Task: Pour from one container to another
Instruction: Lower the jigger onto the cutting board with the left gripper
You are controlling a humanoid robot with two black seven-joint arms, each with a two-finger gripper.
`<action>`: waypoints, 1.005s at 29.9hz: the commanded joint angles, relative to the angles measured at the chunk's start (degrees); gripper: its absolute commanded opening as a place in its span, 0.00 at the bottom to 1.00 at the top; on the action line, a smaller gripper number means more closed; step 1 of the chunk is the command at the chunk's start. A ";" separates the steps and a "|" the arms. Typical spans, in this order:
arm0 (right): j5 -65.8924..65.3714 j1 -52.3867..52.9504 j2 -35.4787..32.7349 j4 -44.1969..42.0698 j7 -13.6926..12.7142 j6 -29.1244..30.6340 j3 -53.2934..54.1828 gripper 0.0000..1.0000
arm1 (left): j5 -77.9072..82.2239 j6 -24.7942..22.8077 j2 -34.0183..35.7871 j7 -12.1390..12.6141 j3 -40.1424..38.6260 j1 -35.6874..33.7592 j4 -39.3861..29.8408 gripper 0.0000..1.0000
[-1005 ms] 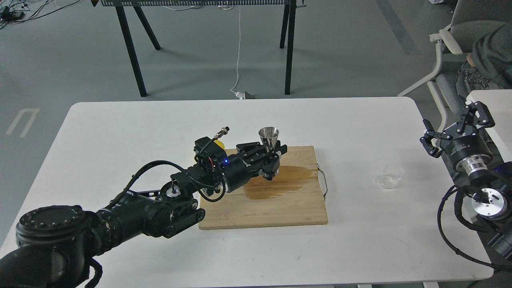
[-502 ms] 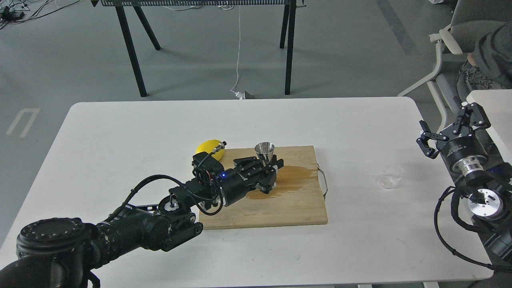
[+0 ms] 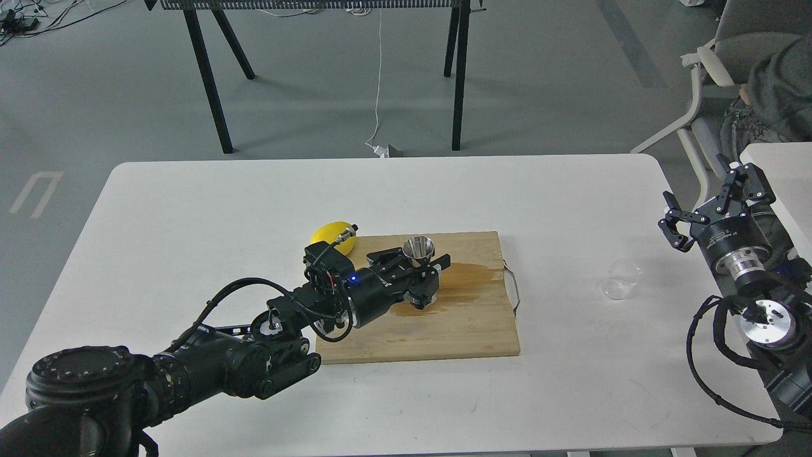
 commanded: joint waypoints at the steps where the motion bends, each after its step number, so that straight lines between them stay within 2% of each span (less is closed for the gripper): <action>1: 0.00 0.00 0.01 0.01 0.00 0.00 0.00 0.99 | 0.00 0.00 0.00 0.00 0.00 0.17 0.11 0.42; 13: 0.00 -0.09 0.01 0.01 0.00 0.00 0.00 0.99 | 0.00 0.00 0.00 0.00 0.09 1.22 0.20 0.52; 17: 0.00 -0.17 0.01 0.09 0.00 0.00 0.00 0.99 | 0.00 0.00 0.00 0.00 0.09 1.22 0.20 0.62; 19: 0.00 -0.17 0.01 0.09 0.00 0.00 0.00 0.99 | 0.00 0.00 0.00 0.00 0.09 1.22 0.20 0.79; 30: 0.00 -0.26 0.01 0.09 0.00 0.00 0.00 0.99 | 0.00 0.00 0.00 0.00 0.09 2.28 0.20 0.90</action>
